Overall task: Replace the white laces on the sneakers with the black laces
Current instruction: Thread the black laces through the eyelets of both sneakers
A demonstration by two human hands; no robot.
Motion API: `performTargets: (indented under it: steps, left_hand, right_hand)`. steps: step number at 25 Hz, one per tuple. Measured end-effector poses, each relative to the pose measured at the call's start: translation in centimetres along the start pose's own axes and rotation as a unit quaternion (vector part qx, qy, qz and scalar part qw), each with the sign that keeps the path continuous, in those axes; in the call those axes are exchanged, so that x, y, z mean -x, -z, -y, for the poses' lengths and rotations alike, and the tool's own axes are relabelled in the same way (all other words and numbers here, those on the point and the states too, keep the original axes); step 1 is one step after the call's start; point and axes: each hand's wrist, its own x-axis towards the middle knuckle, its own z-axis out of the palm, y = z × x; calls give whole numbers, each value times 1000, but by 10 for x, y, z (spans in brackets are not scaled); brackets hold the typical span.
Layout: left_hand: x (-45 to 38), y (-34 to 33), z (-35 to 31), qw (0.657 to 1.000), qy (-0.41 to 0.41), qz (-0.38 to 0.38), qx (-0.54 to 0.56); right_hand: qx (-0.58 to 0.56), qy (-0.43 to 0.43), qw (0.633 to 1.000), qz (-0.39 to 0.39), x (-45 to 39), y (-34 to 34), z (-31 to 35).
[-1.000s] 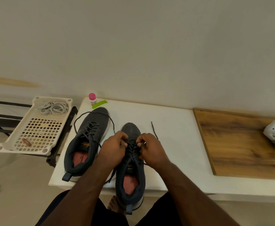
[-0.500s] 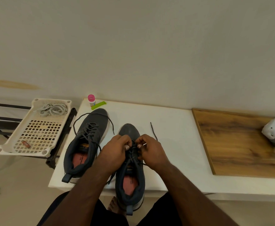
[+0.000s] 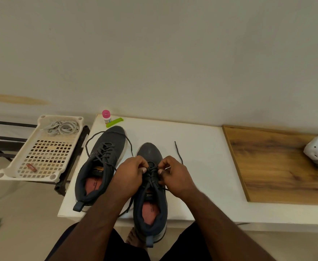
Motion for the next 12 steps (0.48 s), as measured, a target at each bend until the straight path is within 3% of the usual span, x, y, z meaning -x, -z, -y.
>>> performTargets:
  steps: [12]
  left_hand:
    - [2,-3,-2,1000,-7,6,13]
  right_hand:
    - [128,96,987,17,12,-6,6]
